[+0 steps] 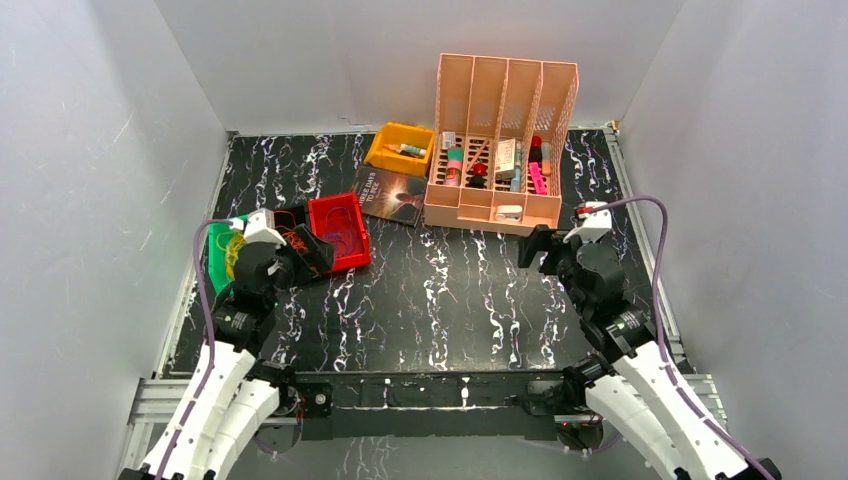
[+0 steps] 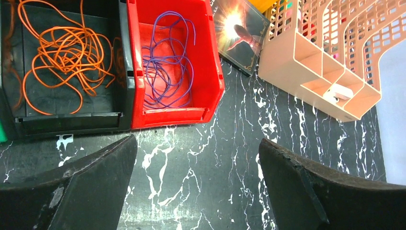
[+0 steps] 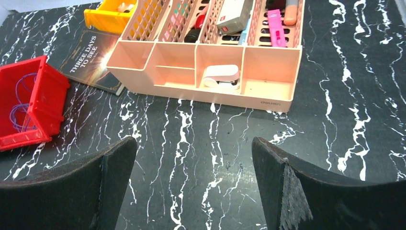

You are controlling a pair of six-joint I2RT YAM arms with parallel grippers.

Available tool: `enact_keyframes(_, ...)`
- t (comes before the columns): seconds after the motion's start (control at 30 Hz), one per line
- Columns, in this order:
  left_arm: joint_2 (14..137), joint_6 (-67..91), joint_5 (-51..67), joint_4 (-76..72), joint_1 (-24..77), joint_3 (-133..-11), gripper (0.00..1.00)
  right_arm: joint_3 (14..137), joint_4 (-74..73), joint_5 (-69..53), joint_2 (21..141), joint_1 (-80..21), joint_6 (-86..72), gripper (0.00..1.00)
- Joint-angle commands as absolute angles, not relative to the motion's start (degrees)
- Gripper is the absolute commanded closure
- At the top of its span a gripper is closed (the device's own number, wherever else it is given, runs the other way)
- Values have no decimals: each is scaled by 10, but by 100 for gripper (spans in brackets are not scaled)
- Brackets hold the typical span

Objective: Untangle the cables

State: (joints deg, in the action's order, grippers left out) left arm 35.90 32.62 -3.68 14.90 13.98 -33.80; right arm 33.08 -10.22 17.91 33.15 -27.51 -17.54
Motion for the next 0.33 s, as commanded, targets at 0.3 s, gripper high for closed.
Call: enact_keyframes(0.3,328,327,-102,156,138,-330,2,317,-104,217,320,-275,-187,2)
